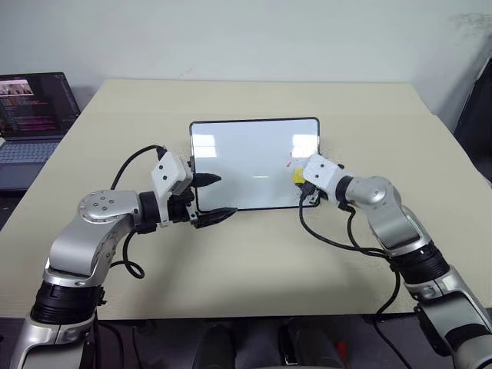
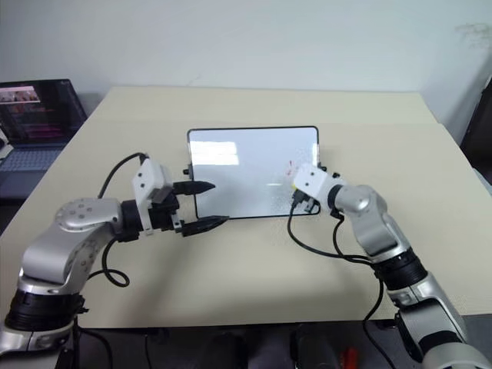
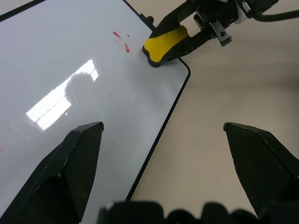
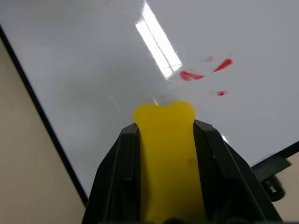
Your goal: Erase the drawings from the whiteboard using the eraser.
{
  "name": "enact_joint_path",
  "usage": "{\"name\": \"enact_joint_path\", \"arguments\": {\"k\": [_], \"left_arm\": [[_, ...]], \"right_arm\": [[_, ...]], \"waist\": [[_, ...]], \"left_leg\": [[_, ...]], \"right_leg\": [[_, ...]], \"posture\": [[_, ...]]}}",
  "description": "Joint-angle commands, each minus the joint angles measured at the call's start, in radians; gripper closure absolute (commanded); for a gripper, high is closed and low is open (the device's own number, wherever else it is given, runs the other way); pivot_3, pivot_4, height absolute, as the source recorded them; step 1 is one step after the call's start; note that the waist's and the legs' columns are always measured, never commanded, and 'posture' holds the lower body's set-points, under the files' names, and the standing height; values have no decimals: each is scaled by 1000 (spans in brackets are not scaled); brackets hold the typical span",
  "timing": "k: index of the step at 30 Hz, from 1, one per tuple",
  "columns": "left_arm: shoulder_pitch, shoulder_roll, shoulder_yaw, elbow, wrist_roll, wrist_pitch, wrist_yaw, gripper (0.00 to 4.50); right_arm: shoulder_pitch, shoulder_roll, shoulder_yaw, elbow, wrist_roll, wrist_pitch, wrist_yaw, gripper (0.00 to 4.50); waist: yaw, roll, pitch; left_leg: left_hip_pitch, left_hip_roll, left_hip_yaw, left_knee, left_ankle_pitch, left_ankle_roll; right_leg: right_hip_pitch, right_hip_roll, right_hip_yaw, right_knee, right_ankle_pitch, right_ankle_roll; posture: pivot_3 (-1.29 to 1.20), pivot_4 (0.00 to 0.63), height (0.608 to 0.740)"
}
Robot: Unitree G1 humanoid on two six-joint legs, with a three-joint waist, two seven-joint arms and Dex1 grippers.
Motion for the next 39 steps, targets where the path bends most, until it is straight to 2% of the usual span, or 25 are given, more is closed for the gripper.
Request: {"name": "enact_joint_path", "arguments": {"k": [1,9,18,26,31,37,39], "left_arm": [[-4,9,19,-29,-13,-9,1,0],[11,7,14,-41,-15,-17,-3,0],[7,14,21,-39,-15,-18,-6,0],[0,11,13,-33,-15,-19,-10,0],[-4,12,11,-32,-14,-19,-13,0],[-2,10,10,-26,-12,-23,-14,0],[-2,7,7,-24,-11,-24,-13,0]], "right_arm": [[-52,40,-52,35,-10,-33,-85,3306],[-105,90,-83,113,-4,-78,-155,3306],[-57,81,-25,92,7,-41,-32,3306],[-145,120,-104,187,-33,-141,-233,3306],[-132,104,-76,189,-16,-99,-160,3306],[-37,54,-30,89,-4,-25,-27,3306],[-35,53,-35,79,-13,-25,-33,3306]], "waist": [[-3,0,0],[2,0,0],[2,0,0],[3,0,0],[4,0,0],[4,0,0],[2,0,0]], "left_leg": [[0,0,0,0,0,0],[-1,0,0,0,0,0],[-1,0,0,0,0,0],[-1,0,0,0,0,0],[-1,0,0,0,0,0],[-1,0,-1,0,0,0],[0,0,0,0,0,0]], "right_leg": [[0,0,0,0,0,0],[0,0,0,-1,2,-3],[0,0,-1,-1,2,-3],[0,0,-1,0,1,-2],[0,0,-1,-1,2,-3],[0,0,-1,-1,2,-3],[1,0,0,-1,1,-1]], "posture": [[0,150,740],[0,150,740],[0,150,740],[0,150,740],[0,150,740],[0,150,740],[0,150,740]]}}
